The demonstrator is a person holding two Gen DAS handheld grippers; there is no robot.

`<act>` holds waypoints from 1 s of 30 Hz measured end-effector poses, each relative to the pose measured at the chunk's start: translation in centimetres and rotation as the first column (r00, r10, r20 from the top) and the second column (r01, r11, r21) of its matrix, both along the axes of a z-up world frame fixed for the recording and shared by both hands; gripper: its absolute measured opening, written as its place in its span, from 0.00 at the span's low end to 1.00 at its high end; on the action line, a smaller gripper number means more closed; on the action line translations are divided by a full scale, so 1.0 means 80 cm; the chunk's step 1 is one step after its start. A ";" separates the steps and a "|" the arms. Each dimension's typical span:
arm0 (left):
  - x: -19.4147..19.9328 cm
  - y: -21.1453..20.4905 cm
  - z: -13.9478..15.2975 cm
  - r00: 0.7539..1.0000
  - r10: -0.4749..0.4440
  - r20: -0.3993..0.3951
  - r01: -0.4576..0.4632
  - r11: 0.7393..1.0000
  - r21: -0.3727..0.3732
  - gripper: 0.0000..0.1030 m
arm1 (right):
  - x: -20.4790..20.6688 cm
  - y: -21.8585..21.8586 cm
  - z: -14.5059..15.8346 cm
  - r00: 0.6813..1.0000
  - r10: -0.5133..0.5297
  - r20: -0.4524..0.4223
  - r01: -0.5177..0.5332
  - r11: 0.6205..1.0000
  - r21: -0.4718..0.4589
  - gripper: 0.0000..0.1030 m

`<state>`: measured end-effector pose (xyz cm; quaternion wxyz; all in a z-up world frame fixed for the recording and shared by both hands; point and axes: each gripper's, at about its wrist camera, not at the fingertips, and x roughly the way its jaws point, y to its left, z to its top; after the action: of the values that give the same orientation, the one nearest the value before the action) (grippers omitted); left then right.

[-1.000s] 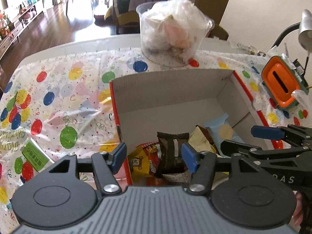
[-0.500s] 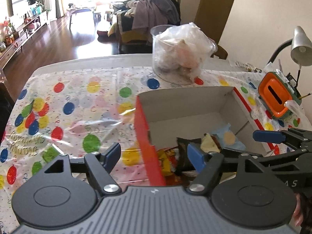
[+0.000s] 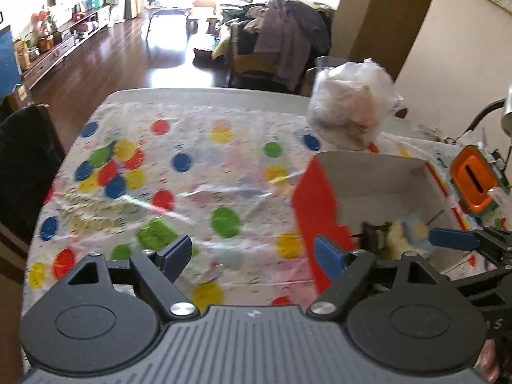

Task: Organize snacks
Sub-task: 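Withdraw both tools from the box back to the snack pile, then grasp small teal wrapped candy with left tool while right tool grasps white packet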

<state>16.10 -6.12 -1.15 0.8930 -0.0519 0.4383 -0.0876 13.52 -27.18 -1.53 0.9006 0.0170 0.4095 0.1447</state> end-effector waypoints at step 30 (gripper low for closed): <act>-0.026 0.229 -0.083 0.993 -0.072 -0.097 0.080 0.993 0.086 0.81 | 0.010 0.203 -0.083 0.975 0.185 -0.127 -0.193 0.979 -0.058 1.00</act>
<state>14.06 12.21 -7.79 0.8690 0.0010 0.4847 -0.0992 14.32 -10.96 -8.13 0.8564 -0.0450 0.4677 0.2141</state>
